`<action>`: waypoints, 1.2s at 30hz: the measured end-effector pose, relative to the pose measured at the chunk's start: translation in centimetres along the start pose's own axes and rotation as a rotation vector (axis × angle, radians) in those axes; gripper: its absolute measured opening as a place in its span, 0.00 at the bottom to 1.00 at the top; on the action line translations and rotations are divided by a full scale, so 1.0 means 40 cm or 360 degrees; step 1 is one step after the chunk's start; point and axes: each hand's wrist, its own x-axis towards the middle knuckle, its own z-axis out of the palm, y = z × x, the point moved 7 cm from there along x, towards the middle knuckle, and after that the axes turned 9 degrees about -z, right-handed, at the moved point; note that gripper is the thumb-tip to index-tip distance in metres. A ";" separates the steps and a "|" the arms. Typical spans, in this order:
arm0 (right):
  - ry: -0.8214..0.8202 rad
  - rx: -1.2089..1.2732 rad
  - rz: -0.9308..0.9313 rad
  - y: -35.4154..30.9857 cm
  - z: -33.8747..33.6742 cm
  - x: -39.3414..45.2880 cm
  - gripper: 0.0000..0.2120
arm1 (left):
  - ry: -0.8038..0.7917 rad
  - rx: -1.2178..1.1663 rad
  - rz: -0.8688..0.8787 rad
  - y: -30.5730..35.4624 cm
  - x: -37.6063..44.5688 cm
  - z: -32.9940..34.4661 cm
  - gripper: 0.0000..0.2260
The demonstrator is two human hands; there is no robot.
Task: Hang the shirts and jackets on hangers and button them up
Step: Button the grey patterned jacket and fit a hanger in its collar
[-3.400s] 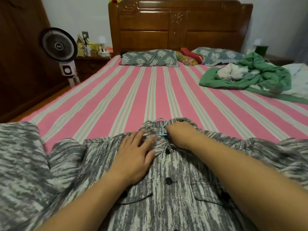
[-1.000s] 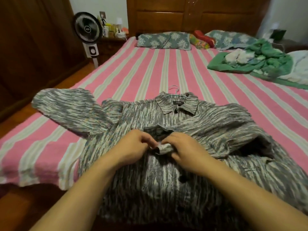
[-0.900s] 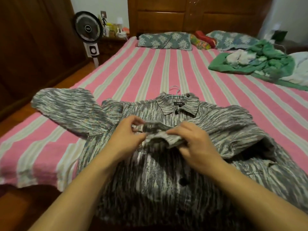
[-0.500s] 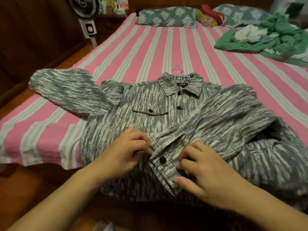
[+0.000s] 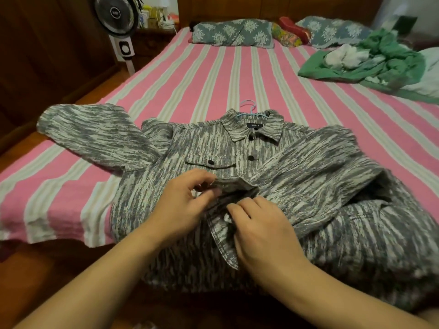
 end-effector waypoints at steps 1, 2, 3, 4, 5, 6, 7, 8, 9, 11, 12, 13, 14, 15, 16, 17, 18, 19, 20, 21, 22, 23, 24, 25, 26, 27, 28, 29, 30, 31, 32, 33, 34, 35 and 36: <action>0.0104 0.0029 0.0003 0.011 -0.017 0.001 0.14 | -0.0065 -0.0080 -0.0007 0.009 0.001 0.004 0.08; 0.0215 0.0076 -0.0001 0.020 -0.033 0.001 0.14 | -0.0113 -0.0118 0.0009 0.021 0.000 0.007 0.09; 0.0313 0.0145 -0.0009 0.028 -0.047 -0.002 0.16 | -0.0150 -0.0152 0.0018 0.031 -0.001 0.010 0.09; 0.0386 0.0216 -0.0020 0.034 -0.058 -0.003 0.17 | -0.0175 -0.0209 -0.0022 0.037 -0.001 0.011 0.08; 0.0433 0.0265 -0.0035 0.038 -0.066 -0.005 0.19 | -0.0202 -0.0314 -0.0112 0.036 0.000 0.011 0.07; 0.0468 0.0288 -0.0050 0.041 -0.073 -0.007 0.20 | -0.0232 -0.0425 -0.0210 0.033 0.002 0.012 0.06; 0.0508 0.0306 -0.0048 0.045 -0.080 -0.009 0.20 | -0.0249 -0.0505 -0.0292 0.030 0.003 0.013 0.04; 0.0561 0.0332 -0.0024 0.051 -0.090 -0.011 0.18 | -0.0246 -0.0538 -0.0343 0.027 0.004 0.013 0.05; 0.0620 0.0352 0.0001 0.060 -0.100 -0.013 0.15 | -0.0235 -0.0557 -0.0377 0.027 0.004 0.012 0.05; 0.0740 0.0330 -0.0032 0.076 -0.122 -0.016 0.10 | -0.0212 -0.0644 -0.0420 0.035 0.001 0.010 0.04; 0.0786 0.0296 -0.0081 0.081 -0.133 -0.018 0.09 | -0.0207 -0.0682 -0.0428 0.041 -0.001 0.010 0.04; 0.0821 0.0258 -0.0129 0.086 -0.142 -0.021 0.09 | -0.0208 -0.0708 -0.0441 0.048 -0.004 0.011 0.05; 0.0847 0.0228 -0.0155 0.093 -0.151 -0.023 0.10 | -0.0213 -0.0718 -0.0449 0.051 -0.005 0.013 0.06; 0.0870 0.0211 -0.0149 0.104 -0.162 -0.024 0.10 | -0.0227 -0.0731 -0.0468 0.055 -0.007 0.015 0.07; 0.0891 0.0214 -0.0120 0.118 -0.172 -0.025 0.10 | -0.0252 -0.0775 -0.0491 0.054 -0.008 0.019 0.09; 0.0912 0.0231 -0.0074 0.134 -0.180 -0.026 0.10 | -0.0290 -0.0853 -0.0517 0.054 -0.010 0.024 0.11; 0.0932 0.0264 -0.0021 0.151 -0.188 -0.026 0.10 | -0.0334 -0.0951 -0.0537 0.055 -0.011 0.030 0.12; 0.0952 0.0307 0.0023 0.166 -0.197 -0.025 0.10 | -0.0370 -0.1053 -0.0563 0.058 -0.013 0.035 0.11; 0.0968 0.0348 0.0043 0.179 -0.205 -0.025 0.10 | -0.0401 -0.1156 -0.0590 0.062 -0.015 0.039 0.09; 0.0973 0.0381 0.0043 0.188 -0.212 -0.024 0.11 | -0.0424 -0.1268 -0.0633 0.067 -0.018 0.043 0.07; 0.0965 0.0404 0.0038 0.192 -0.216 -0.023 0.12 | -0.0433 -0.1392 -0.0699 0.069 -0.021 0.047 0.06; 0.0948 0.0420 0.0035 0.192 -0.219 -0.023 0.13 | -0.0435 -0.1520 -0.0792 0.070 -0.024 0.051 0.06; 0.0920 0.0438 0.0032 0.189 -0.219 -0.024 0.15 | -0.0440 -0.1634 -0.0883 0.065 -0.026 0.056 0.06; 0.0889 0.0464 0.0018 0.182 -0.216 -0.025 0.18 | -0.0452 -0.1706 -0.0963 0.062 -0.028 0.061 0.07; 0.0853 0.0488 -0.0021 0.170 -0.211 -0.025 0.19 | -0.0467 -0.1728 -0.1020 0.059 -0.029 0.065 0.07; 0.0810 0.0494 -0.0099 0.149 -0.202 -0.023 0.18 | -0.0481 -0.1720 -0.1064 0.058 -0.031 0.067 0.08; 0.0761 0.0486 -0.0212 0.124 -0.192 -0.020 0.15 | -0.0495 -0.1696 -0.1088 0.058 -0.033 0.068 0.08; 0.0719 0.0479 -0.0336 0.098 -0.181 -0.018 0.10 | -0.0516 -0.1651 -0.1097 0.061 -0.036 0.069 0.08; 0.0694 0.0492 -0.0442 0.080 -0.171 -0.015 0.05 | -0.0549 -0.1575 -0.1082 0.065 -0.040 0.071 0.07; 0.0694 0.0528 -0.0509 0.071 -0.164 -0.013 0.03 | -0.0580 -0.1485 -0.1052 0.072 -0.043 0.075 0.07; 0.0711 0.0570 -0.0547 0.069 -0.160 -0.011 0.05 | -0.0605 -0.1402 -0.1006 0.078 -0.045 0.077 0.07; 0.0734 0.0597 -0.0570 0.069 -0.157 -0.011 0.07 | -0.0619 -0.1340 -0.0963 0.084 -0.046 0.077 0.07; 0.0766 0.0611 -0.0570 0.073 -0.157 -0.013 0.09 | -0.0623 -0.1300 -0.0918 0.087 -0.044 0.076 0.08; 0.0798 0.0630 -0.0546 0.079 -0.157 -0.015 0.09 | -0.0631 -0.1270 -0.0885 0.090 -0.042 0.073 0.10; 0.0823 0.0660 -0.0506 0.086 -0.157 -0.017 0.09 | -0.0646 -0.1249 -0.0858 0.092 -0.041 0.070 0.11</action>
